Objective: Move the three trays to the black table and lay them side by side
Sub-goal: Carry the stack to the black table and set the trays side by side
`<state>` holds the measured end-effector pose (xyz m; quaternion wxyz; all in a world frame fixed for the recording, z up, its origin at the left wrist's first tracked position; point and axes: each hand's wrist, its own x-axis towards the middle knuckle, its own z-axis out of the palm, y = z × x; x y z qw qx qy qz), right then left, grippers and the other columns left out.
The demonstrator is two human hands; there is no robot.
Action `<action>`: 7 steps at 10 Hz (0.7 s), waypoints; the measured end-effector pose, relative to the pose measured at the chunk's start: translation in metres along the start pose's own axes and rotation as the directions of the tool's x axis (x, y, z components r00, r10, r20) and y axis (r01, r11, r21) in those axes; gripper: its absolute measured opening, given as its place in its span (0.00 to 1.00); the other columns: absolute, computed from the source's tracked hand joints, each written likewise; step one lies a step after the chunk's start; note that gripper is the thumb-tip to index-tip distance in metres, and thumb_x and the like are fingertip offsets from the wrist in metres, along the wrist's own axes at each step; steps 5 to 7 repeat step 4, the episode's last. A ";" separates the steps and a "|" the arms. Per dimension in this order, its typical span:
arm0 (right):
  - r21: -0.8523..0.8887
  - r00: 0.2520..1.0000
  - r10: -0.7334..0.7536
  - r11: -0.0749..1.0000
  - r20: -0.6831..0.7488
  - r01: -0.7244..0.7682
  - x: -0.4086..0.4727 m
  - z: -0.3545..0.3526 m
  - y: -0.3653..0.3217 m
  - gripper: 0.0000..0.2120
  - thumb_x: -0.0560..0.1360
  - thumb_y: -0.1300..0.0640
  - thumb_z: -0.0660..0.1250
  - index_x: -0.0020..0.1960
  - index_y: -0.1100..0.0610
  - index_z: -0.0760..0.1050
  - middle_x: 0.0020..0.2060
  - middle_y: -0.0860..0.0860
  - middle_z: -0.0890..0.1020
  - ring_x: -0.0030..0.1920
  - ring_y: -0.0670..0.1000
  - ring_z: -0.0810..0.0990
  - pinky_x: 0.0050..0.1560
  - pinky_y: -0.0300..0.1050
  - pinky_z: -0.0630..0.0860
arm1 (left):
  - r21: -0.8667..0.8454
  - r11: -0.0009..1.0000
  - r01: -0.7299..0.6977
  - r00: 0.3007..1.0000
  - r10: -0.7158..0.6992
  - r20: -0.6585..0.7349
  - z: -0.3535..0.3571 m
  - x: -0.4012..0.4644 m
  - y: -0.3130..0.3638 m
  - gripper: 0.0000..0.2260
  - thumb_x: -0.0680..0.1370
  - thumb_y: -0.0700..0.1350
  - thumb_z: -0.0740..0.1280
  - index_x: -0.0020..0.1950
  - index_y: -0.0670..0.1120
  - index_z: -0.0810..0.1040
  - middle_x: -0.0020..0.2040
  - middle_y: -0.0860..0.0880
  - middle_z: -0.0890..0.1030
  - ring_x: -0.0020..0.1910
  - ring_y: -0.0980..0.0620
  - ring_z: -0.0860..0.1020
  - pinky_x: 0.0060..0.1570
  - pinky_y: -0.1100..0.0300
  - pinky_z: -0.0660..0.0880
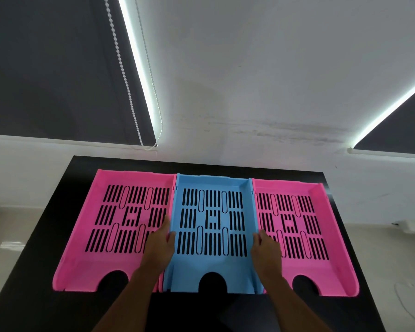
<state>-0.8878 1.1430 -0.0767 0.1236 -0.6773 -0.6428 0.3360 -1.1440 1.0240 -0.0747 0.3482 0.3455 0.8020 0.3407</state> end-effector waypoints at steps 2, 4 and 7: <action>-0.009 1.000 -0.008 1.000 0.018 0.008 -0.001 -0.005 -0.005 0.13 0.85 0.59 0.57 0.58 0.65 0.76 0.34 0.52 0.78 0.28 0.44 0.75 0.28 0.33 0.70 | 0.076 0.997 -0.009 0.999 0.006 0.043 -0.004 -0.007 0.003 0.30 0.84 0.43 0.61 0.82 0.46 0.50 0.28 0.52 0.64 0.21 0.61 0.61 0.21 0.70 0.66; 0.082 0.997 -0.075 0.994 -0.028 0.077 -0.014 -0.017 -0.010 0.13 0.84 0.61 0.61 0.41 0.51 0.72 0.31 0.50 0.77 0.27 0.44 0.72 0.29 0.38 0.75 | 0.093 0.995 -0.037 0.999 0.035 0.019 -0.007 -0.029 0.012 0.31 0.83 0.45 0.61 0.83 0.45 0.51 0.74 0.35 0.71 0.60 0.56 0.82 0.66 0.52 0.76; 0.082 0.997 -0.075 0.994 -0.028 0.077 -0.014 -0.017 -0.010 0.13 0.84 0.61 0.61 0.41 0.51 0.72 0.31 0.50 0.77 0.27 0.44 0.72 0.29 0.38 0.75 | 0.093 0.995 -0.037 0.999 0.035 0.019 -0.007 -0.029 0.012 0.31 0.83 0.45 0.61 0.83 0.45 0.51 0.74 0.35 0.71 0.60 0.56 0.82 0.66 0.52 0.76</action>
